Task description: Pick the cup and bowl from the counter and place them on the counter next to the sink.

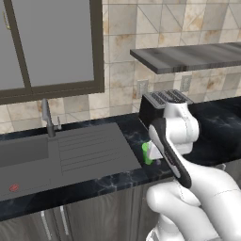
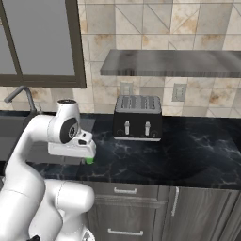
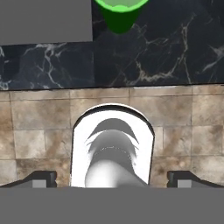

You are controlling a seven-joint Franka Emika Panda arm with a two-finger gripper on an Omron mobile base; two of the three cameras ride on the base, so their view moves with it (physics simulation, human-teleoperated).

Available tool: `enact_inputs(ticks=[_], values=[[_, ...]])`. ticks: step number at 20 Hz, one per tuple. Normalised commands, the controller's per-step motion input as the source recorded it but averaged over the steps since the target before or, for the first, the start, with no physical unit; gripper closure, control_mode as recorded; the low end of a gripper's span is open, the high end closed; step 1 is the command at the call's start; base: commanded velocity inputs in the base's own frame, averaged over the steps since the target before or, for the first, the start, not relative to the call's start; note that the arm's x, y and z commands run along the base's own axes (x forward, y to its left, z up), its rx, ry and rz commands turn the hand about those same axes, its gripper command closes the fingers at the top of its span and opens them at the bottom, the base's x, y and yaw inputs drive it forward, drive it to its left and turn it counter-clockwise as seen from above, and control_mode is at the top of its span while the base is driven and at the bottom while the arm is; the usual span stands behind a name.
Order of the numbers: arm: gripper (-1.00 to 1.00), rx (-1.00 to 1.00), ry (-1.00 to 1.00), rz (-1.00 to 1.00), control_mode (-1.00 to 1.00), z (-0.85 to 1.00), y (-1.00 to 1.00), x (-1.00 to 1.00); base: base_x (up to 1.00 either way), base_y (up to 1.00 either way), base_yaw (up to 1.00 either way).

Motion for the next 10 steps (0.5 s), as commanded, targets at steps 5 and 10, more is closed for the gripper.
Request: enact_inputs(ticks=[5,10], values=[[-1.0,0.0,0.0,0.0,-1.0,0.0,0.0,0.0,0.0,0.0,0.0],[-1.0,0.0,0.0,0.0,-1.0,0.0,0.0,0.0,0.0,0.0,0.0]])
